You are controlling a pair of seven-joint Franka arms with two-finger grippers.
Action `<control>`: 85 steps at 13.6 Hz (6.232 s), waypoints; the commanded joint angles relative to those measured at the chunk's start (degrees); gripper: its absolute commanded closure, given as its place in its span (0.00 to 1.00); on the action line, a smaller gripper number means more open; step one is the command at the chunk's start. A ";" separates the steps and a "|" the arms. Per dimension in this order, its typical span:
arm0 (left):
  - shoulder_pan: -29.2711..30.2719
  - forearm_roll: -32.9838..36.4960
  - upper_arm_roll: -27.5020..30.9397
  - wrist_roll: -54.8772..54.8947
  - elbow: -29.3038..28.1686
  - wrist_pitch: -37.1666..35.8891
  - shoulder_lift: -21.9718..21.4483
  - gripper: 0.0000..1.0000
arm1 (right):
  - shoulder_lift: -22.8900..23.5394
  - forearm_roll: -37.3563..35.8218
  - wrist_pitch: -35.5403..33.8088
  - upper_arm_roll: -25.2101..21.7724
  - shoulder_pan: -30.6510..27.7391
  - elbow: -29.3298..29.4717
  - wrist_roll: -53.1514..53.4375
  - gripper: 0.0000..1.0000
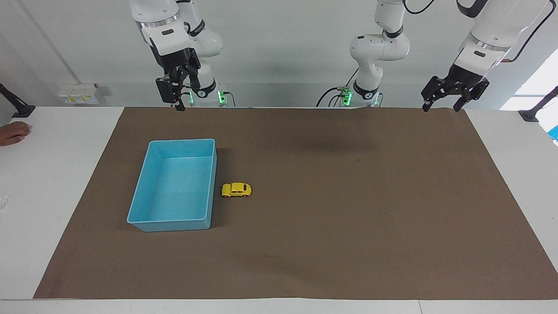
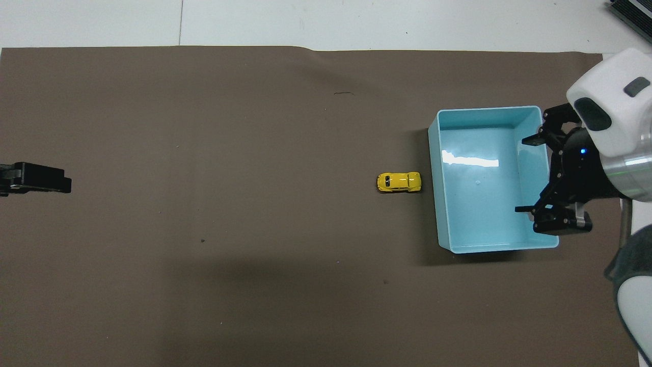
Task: Wind up and store yellow beetle car
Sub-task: 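Move the right gripper over the blue box toward the car, then lower the right gripper onto the car beside the box edge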
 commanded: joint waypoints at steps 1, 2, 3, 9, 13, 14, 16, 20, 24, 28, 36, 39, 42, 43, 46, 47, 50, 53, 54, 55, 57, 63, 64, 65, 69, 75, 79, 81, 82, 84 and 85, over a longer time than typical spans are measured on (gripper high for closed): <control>0.73 -0.04 -0.12 0.17 0.37 -1.43 -0.42 0.00 | -0.18 -0.08 1.06 0.27 0.92 -1.50 -2.36 0.00; 0.73 0.04 -0.13 0.25 0.37 -2.22 -0.51 0.00 | 0.08 -0.08 1.06 0.27 1.10 -1.59 -2.45 0.00; 0.64 0.39 -0.21 0.34 0.45 -3.53 -0.51 0.00 | 0.78 -0.08 1.06 0.27 1.45 -1.59 -2.63 0.00; 1.42 0.57 -0.04 0.61 0.37 -3.19 -0.51 0.00 | 4.39 0.89 2.20 0.36 2.69 -1.50 -6.50 0.00; 1.96 0.57 -0.04 0.69 0.37 -2.75 -0.51 0.00 | 5.70 1.06 2.55 0.36 3.56 -1.50 -6.32 0.00; 1.96 0.57 -0.04 0.43 0.54 -2.75 -0.42 0.00 | 5.88 1.06 3.25 0.36 4.17 -1.68 -6.23 0.00; 2.13 0.48 -0.12 0.61 4.91 -3.98 1.59 0.00 | 6.50 1.06 4.04 0.36 4.27 -2.03 -6.14 0.00; 1.96 1.01 -0.12 0.61 6.35 -5.22 2.48 0.00 | 6.59 0.97 7.55 0.36 4.88 -5.10 -6.14 0.00; 2.04 0.92 -0.13 0.17 5.12 -4.43 2.13 0.00 | 6.94 0.97 10.90 0.36 4.88 -7.65 -6.41 0.00; 2.04 0.92 -0.13 0.52 4.50 -4.33 2.04 0.00 | 9.48 0.89 13.44 0.36 4.88 -8.27 -6.67 0.00; 1.96 0.92 -0.13 0.17 4.76 -5.04 2.04 0.00 | 10.45 0.45 21.26 0.36 4.88 -14.15 -6.76 0.00; 1.96 0.92 -0.13 0.17 4.76 -4.95 2.04 0.00 | 11.33 0.45 23.64 0.36 4.88 -15.56 -6.85 0.00; 1.96 0.92 -0.13 0.17 4.76 -4.95 2.04 0.00 | 12.91 0.27 26.28 0.36 4.88 -16.09 -6.76 0.00; 1.96 0.92 -0.13 0.17 4.76 -5.04 2.04 0.00 | 12.92 0.18 27.15 0.36 4.88 -16.53 -6.93 0.00; 1.96 0.92 -0.13 0.17 4.76 -5.04 2.04 0.00 | 13.97 0.18 28.56 0.36 4.88 -17.23 -7.73 0.00; 1.96 0.92 -0.13 0.17 4.76 -4.95 2.04 0.00 | 13.88 0.18 29.87 0.36 4.97 -18.28 -7.64 0.00; 1.96 0.92 -0.13 0.17 4.76 -4.95 2.04 0.00 | 14.49 0.18 32.60 0.36 5.76 -19.87 -6.68 0.00; 1.96 0.92 -0.13 0.17 4.76 -5.04 2.04 0.00 | 16.16 0.18 34.89 0.36 6.20 -20.22 -5.97 0.00; 1.96 0.92 -0.13 0.17 4.76 -4.95 2.04 0.00 | 16.78 0.18 35.85 0.27 6.20 -20.31 -5.97 0.00; 1.96 0.92 -0.13 0.17 4.76 -4.95 2.04 0.00 | 17.22 0.18 36.65 0.36 6.20 -20.66 -5.97 0.00; 1.96 0.92 -0.13 0.17 4.76 -4.95 2.04 0.00 | 18.27 0.18 38.23 0.27 6.20 -21.01 -5.97 0.00; 1.96 0.92 -0.13 0.17 4.76 -5.04 2.04 0.00 | 20.30 0.01 42.45 0.27 6.29 -22.95 -5.88 0.00; 1.96 0.92 -0.13 0.17 4.76 -5.04 2.04 0.00 | 20.56 -0.08 43.41 0.36 6.29 -23.56 -5.79 0.00; 1.96 0.92 -0.13 0.17 4.76 -4.95 2.04 0.00 | 20.65 -0.08 44.38 0.36 6.29 -24.17 -5.88 0.00; 1.96 0.92 -0.13 0.17 4.76 -5.04 2.04 0.00 | 21.18 -0.08 45.96 0.27 7.25 -25.67 -5.88 0.00; 1.96 0.92 -0.13 0.17 4.76 -5.04 2.04 0.00 | 21.18 -0.08 47.99 0.27 6.55 -27.61 -6.32 0.00; 1.96 0.92 -0.13 0.17 4.76 -4.95 2.04 0.00 | 22.14 -0.34 48.78 0.18 6.55 -27.61 -6.15 0.06; 1.96 0.92 -0.13 0.17 4.76 -5.04 2.04 0.00 | 22.23 -0.34 48.78 0.18 6.73 -27.61 -5.97 0.28; 1.96 0.92 -0.13 0.17 4.76 -4.95 2.04 0.00 | 22.23 -0.34 48.61 0.18 6.73 -27.61 -5.88 0.47; 1.96 0.92 -0.13 0.17 4.76 -4.95 2.04 0.00 | 22.23 -0.34 48.26 0.18 6.64 -27.43 -5.88 0.68; 1.96 0.92 -0.13 0.17 4.76 -5.04 2.04 0.00 | 22.23 -0.34 48.17 0.18 6.73 -27.43 -5.88 0.78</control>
